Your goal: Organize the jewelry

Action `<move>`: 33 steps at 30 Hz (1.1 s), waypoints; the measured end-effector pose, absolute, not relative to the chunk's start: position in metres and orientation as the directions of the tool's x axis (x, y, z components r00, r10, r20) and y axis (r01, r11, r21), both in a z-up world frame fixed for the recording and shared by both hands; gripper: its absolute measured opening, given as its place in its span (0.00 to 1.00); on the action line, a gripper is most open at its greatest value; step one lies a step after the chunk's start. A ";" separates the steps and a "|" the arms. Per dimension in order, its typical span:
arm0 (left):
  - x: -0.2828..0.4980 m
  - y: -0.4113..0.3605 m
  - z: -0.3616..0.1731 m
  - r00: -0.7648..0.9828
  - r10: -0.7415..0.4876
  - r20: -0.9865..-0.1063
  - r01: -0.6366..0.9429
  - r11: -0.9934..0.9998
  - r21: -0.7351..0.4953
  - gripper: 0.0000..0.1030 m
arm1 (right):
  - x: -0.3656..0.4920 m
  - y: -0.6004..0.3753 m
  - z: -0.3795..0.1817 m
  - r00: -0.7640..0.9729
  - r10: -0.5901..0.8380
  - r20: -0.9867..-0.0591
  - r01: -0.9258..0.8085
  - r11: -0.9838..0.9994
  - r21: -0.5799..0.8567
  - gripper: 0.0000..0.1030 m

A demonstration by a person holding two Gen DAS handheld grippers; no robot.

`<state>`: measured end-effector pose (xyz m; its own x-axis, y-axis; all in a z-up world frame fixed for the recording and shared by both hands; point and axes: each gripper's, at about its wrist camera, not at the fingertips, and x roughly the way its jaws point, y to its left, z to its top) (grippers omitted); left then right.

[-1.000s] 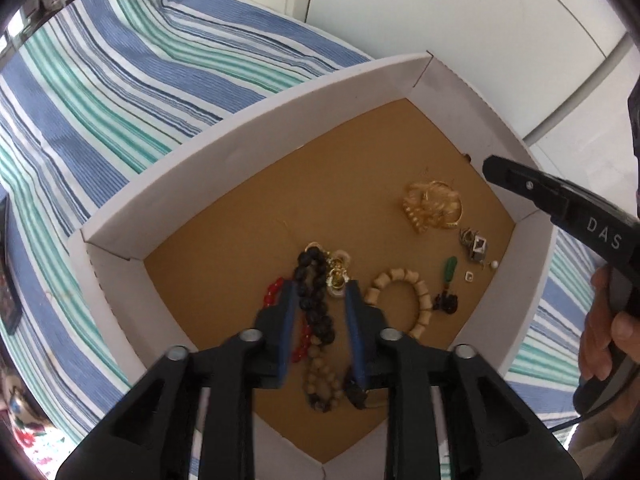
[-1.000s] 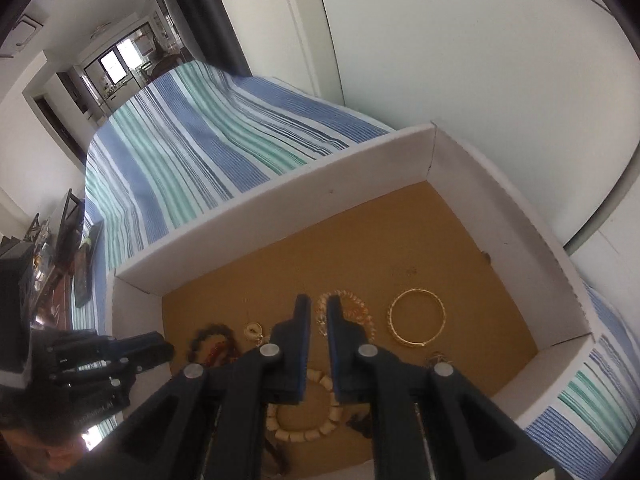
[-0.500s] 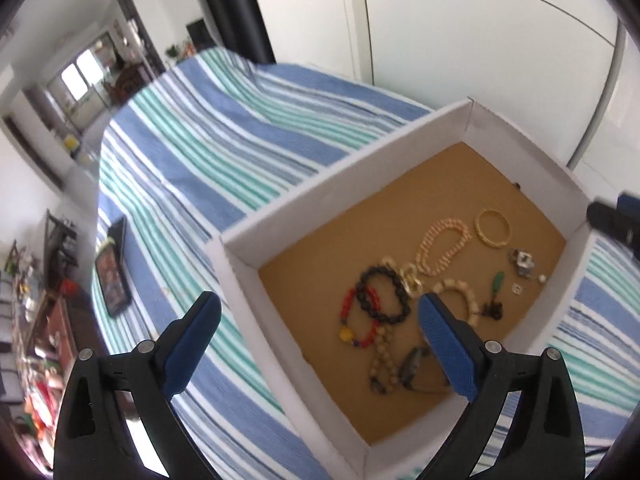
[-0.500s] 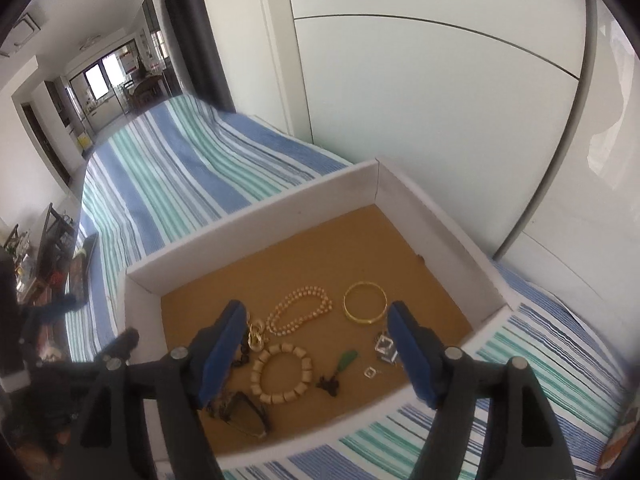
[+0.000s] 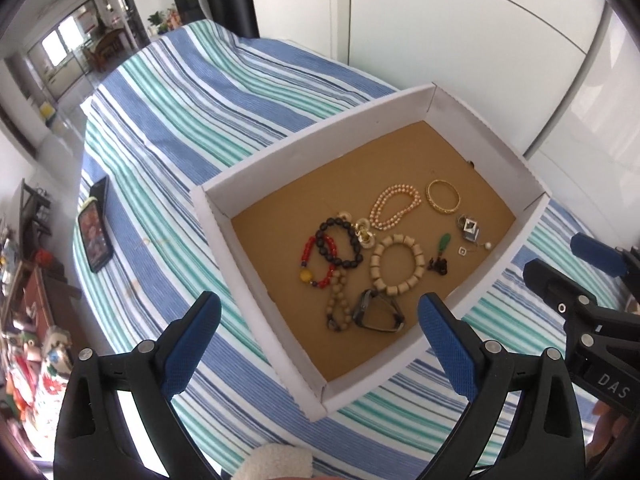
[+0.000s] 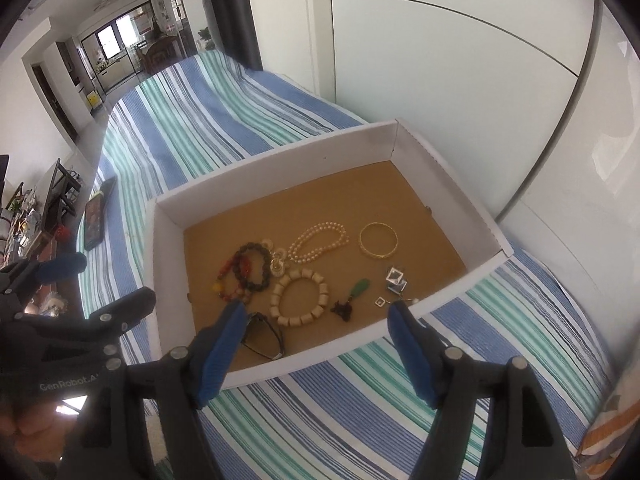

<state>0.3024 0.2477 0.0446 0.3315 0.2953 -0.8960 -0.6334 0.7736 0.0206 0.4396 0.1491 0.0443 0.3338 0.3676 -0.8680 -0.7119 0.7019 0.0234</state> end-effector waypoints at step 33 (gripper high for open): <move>0.291 0.256 0.046 0.305 0.327 -0.894 -0.690 0.723 0.028 0.96 | 0.437 0.173 0.041 0.306 0.322 -0.896 -0.717 0.697 0.005 0.77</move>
